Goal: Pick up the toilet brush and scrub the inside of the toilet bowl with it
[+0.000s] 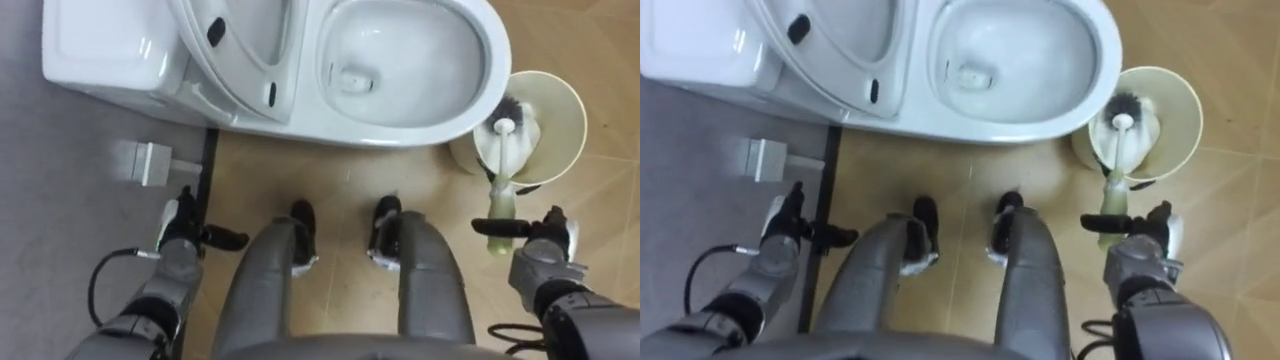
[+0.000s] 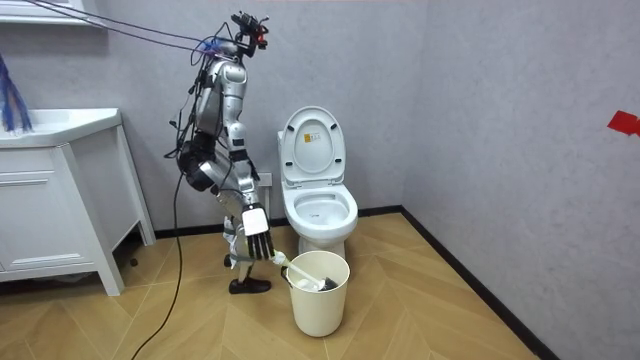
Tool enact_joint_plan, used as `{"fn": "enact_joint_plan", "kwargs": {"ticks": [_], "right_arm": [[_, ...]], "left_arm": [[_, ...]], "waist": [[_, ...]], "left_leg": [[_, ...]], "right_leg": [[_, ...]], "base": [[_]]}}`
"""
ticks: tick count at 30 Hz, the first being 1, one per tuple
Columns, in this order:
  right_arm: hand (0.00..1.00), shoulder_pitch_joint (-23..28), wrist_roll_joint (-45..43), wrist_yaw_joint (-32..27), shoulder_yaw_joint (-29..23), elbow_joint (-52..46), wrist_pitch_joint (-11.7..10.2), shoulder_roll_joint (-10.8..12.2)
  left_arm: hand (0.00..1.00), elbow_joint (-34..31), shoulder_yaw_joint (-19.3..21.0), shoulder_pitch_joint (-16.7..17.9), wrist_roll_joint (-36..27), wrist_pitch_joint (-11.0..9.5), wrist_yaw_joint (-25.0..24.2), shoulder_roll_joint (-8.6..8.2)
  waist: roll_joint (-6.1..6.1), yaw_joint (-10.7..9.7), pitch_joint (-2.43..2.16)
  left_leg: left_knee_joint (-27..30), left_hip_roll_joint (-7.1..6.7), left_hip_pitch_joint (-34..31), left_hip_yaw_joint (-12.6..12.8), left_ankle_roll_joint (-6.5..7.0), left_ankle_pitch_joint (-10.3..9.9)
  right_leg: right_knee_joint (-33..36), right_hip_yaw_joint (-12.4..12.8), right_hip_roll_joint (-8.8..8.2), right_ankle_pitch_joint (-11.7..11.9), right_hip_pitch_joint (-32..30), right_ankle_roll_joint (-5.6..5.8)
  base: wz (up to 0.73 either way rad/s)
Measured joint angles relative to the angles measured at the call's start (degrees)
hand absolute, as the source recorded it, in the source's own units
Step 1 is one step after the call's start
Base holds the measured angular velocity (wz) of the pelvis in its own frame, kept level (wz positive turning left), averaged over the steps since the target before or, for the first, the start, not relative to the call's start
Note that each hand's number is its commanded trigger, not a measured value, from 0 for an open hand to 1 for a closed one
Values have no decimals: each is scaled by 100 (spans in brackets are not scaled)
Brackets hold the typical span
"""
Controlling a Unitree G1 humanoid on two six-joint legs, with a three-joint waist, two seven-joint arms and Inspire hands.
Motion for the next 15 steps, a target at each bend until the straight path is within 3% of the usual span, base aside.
{"fn": "enact_joint_plan", "kwargs": {"ticks": [7, 15], "right_arm": [[0, -553, 429, -50, 112, 60, -16, -261], [0, -864, 815, -69, 127, 74, -10, -417]], "left_arm": [[0, -322, -471, -462, -186, -113, 23, 203], [0, -503, -594, -640, -497, -119, 119, 226]], "waist": [[120, 107, 77], [164, 142, 78]], "left_leg": [[392, -37, -925, -97, 40, 18], [719, -123, -1386, -84, 57, -73]], "right_leg": [[365, -68, -79, -27, -845, -44], [862, -56, -260, -235, -1371, -88]], "base": [[6], [10]]}}
